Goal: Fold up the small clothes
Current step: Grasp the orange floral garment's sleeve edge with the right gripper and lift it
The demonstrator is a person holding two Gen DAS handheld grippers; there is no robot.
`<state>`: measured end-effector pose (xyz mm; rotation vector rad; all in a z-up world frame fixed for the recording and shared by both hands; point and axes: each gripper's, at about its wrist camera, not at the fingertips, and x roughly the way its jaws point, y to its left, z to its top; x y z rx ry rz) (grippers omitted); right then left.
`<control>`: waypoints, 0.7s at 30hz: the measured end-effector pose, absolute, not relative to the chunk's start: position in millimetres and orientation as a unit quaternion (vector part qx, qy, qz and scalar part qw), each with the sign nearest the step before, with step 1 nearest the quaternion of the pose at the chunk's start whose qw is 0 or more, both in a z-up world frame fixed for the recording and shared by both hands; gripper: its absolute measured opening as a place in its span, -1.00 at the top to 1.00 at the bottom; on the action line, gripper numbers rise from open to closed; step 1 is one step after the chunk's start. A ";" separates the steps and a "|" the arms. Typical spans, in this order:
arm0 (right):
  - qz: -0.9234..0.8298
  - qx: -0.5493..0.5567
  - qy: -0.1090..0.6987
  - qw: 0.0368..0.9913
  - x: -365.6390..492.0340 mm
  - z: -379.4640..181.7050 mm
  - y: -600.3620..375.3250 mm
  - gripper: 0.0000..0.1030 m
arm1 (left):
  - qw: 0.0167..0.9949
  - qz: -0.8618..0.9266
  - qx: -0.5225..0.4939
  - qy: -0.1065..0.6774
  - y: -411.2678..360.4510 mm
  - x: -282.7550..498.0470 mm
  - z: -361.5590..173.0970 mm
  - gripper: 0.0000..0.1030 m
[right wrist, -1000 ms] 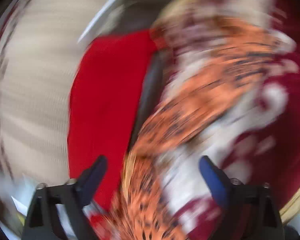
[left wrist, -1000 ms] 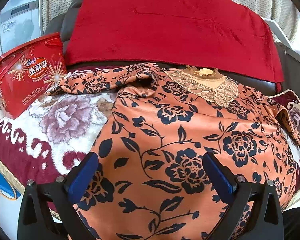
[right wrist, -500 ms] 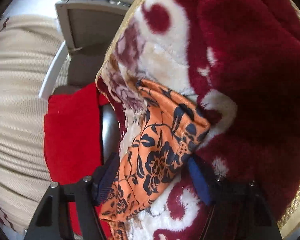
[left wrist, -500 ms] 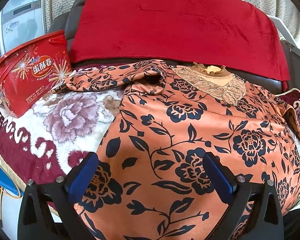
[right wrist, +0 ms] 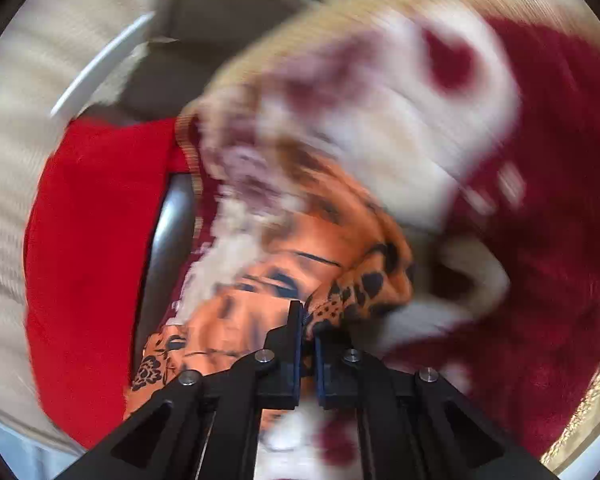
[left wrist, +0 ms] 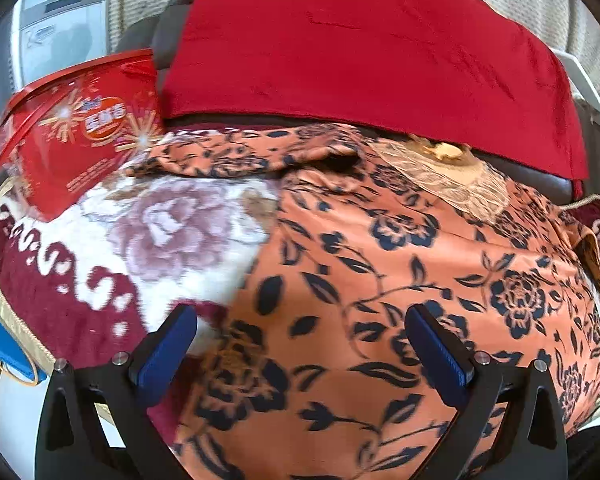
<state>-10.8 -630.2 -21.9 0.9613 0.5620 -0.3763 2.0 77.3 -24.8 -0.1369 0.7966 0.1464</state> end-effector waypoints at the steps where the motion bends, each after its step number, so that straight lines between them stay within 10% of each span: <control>1: -0.173 0.434 0.256 0.846 -4.9 -5.1 -621.1 0.89 | 0.916 0.076 -0.072 0.387 83.1 2.0 -25.3 -1.00; 10: 0.023 0.237 0.179 0.955 84.9 172.0 -415.2 0.90 | 0.916 0.089 -0.110 0.376 122.2 -1.7 -29.2 -1.00; 21: 0.174 0.171 0.239 0.940 170.6 154.2 -203.1 0.90 | 0.905 0.116 -0.164 0.375 177.4 -11.1 -45.4 -1.00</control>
